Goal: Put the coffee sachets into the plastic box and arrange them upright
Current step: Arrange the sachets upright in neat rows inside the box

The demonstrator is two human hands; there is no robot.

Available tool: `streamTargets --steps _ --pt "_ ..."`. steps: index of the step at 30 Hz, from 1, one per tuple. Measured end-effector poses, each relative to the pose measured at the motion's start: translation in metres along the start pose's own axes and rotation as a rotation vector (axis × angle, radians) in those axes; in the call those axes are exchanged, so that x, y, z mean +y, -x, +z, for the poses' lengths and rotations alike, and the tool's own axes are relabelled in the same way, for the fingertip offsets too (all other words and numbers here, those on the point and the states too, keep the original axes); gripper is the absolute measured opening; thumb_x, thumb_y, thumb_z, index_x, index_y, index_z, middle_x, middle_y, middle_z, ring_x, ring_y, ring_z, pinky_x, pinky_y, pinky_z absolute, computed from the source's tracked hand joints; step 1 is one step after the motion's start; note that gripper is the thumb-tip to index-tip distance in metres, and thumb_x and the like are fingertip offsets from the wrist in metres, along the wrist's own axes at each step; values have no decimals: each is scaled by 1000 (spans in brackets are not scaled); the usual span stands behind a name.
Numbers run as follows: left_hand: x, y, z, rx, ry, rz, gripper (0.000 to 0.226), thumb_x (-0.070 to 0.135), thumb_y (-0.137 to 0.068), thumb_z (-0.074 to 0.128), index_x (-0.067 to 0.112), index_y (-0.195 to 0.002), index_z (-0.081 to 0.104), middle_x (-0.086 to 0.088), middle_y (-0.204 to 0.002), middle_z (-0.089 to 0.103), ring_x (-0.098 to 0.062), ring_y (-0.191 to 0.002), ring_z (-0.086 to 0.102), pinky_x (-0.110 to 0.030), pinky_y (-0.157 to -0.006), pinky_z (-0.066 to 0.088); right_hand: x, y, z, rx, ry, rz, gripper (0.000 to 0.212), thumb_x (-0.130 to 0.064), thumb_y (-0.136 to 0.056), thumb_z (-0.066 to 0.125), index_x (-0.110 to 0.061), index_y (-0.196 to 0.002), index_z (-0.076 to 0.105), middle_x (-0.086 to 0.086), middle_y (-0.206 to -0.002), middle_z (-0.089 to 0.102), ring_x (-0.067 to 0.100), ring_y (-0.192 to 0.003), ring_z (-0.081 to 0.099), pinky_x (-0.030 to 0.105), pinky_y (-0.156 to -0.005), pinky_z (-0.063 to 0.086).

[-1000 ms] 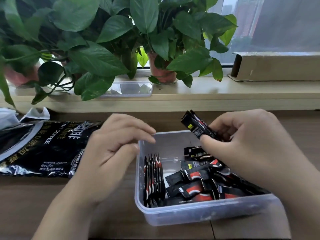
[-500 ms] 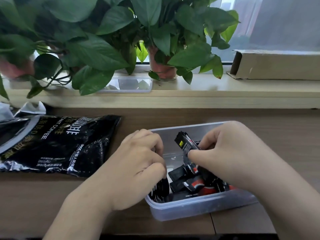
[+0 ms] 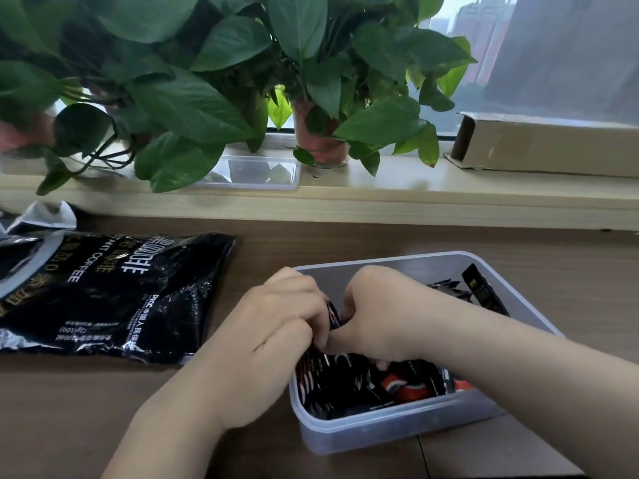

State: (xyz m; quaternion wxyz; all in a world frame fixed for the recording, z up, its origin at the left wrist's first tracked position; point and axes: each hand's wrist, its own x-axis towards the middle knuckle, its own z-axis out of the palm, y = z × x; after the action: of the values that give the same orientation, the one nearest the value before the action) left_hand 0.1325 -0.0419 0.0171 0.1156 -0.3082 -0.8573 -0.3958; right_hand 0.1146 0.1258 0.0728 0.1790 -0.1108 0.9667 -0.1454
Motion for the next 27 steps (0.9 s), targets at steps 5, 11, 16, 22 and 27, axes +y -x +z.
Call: streamTargets --steps 5,11,16,22,27 --pt "-12 3 -2 112 310 -62 23 23 -64 43 32 -75 61 8 -90 71 -17 -118 63 -45 -95 49 1 1 -3 -108 -161 -17 43 -46 -95 58 -8 -76 63 2 -60 71 10 -45 68 14 -50 50" --pt "-1 6 -4 379 147 -49 26 -3 -66 43 11 -74 62 -3 -98 66 -20 -117 59 -23 -96 43 7 0 2 -71 -198 -55 22 -30 -86 75 -11 -96 69 4 -78 79 7 -62 75 30 -79 61" --pt "0 6 -1 310 0 -104 27 -1 -73 44 17 -74 64 6 -108 59 -13 -111 55 -18 -90 40 7 4 -2 -87 -115 -85 25 -37 -86 74 -14 -96 75 -1 -76 79 3 -63 73 19 -74 58" --pt "1 5 -1 298 -14 -122 29 -1 -74 43 17 -78 65 7 -113 58 -7 -113 54 -10 -90 38 0 18 -12 -123 162 -150 78 -61 -56 86 -23 -119 59 -11 -95 70 12 -83 68 37 -79 60" --pt "1 5 1 293 -8 -137 30 0 -76 40 17 -78 65 7 -113 57 -8 -115 53 -11 -92 37 -10 19 4 -117 268 -239 74 -52 -65 84 -18 -113 39 -1 -105 60 16 -83 56 27 -69 49"
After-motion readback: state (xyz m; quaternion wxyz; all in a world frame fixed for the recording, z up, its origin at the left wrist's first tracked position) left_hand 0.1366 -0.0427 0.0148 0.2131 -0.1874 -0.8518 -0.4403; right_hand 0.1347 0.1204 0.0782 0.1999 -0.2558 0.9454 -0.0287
